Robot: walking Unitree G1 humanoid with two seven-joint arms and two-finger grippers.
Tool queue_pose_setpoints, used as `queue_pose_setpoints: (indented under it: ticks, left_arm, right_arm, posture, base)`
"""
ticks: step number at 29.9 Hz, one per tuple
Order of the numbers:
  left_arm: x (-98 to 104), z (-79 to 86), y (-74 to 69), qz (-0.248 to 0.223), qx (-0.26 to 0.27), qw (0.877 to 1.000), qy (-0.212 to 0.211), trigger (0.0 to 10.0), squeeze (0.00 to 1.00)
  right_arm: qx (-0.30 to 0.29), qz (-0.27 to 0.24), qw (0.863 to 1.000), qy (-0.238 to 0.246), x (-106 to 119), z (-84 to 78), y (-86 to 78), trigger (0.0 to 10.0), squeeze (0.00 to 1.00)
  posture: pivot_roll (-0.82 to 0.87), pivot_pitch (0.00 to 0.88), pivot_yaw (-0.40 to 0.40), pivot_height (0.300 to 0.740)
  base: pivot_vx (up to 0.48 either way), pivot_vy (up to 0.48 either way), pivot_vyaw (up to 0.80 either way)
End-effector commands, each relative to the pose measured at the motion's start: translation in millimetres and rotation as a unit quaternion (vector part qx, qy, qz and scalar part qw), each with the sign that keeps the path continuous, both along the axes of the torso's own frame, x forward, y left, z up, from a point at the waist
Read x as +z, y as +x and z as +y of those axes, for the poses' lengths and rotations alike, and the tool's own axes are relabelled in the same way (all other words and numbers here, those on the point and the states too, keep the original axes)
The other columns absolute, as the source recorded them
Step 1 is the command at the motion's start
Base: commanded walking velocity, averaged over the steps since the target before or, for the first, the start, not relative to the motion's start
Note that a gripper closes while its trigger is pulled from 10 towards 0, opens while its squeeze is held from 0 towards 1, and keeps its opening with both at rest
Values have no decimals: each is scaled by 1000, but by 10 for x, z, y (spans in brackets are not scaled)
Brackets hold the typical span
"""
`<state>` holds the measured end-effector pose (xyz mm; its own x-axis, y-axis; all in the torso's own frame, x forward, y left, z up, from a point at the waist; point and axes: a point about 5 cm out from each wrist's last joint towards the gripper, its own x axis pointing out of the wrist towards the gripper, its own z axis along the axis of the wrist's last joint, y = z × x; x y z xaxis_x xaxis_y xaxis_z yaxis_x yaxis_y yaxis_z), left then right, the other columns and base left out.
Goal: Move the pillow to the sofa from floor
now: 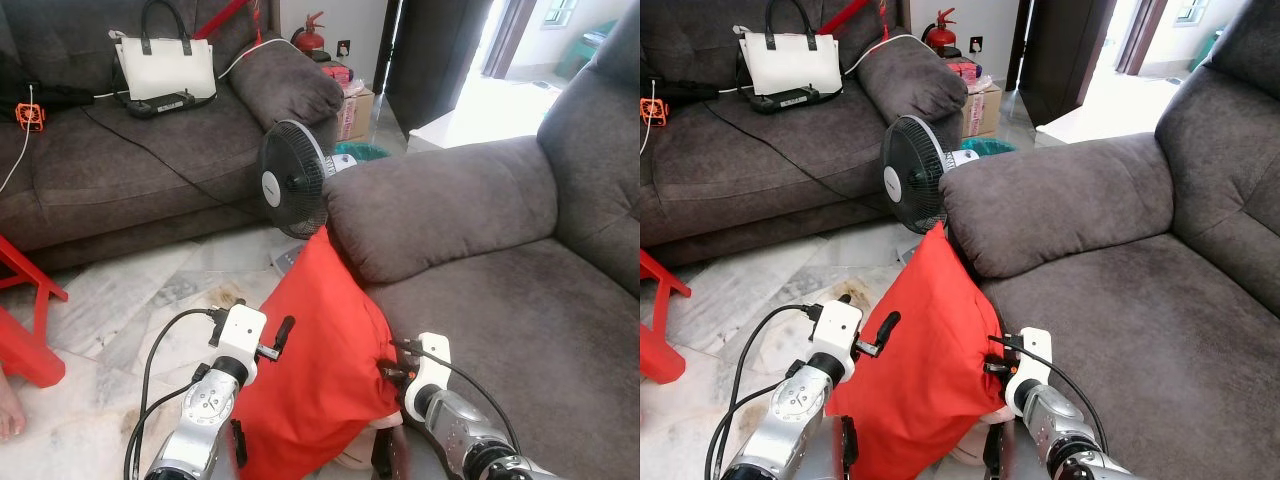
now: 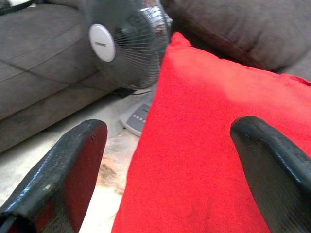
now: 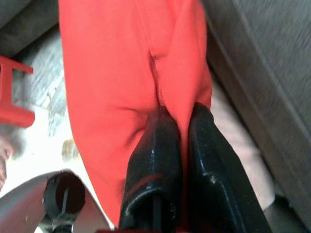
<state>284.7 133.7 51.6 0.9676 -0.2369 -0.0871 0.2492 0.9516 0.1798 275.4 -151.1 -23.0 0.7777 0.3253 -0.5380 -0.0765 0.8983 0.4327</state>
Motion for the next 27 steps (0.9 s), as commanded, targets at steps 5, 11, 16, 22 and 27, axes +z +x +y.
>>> queue_pose_setpoints:
  ticks: [5,11,16,22,27]
  left_arm:
    - [27,111,13,-9,43,999,-20,10000,0]
    - [43,106,20,-13,39,999,-21,10000,0]
    - [52,99,21,-16,38,999,-22,10000,0]
    - [54,102,19,-17,35,999,-21,10000,0]
    - [55,98,17,-17,33,999,-20,10000,0]
  right_arm:
    - [-14,-33,999,-22,37,-52,27,10000,0]
    - [-49,-55,997,-6,69,-66,50,10000,0]
    - [-66,-62,996,-1,78,-75,56,10000,0]
    - [-60,-129,990,14,230,-97,150,10000,0]
    - [-45,-251,966,34,548,-136,258,10000,0]
  posture:
    - [139,0,-84,571]
    - [135,0,-78,571]
    - [136,0,-76,586]
    - [137,0,-73,621]
    - [138,0,-72,651]
  base:
    - [0,0,0]
    - [0,0,0]
    - [0,0,0]
    - [0,0,0]
    - [0,0,0]
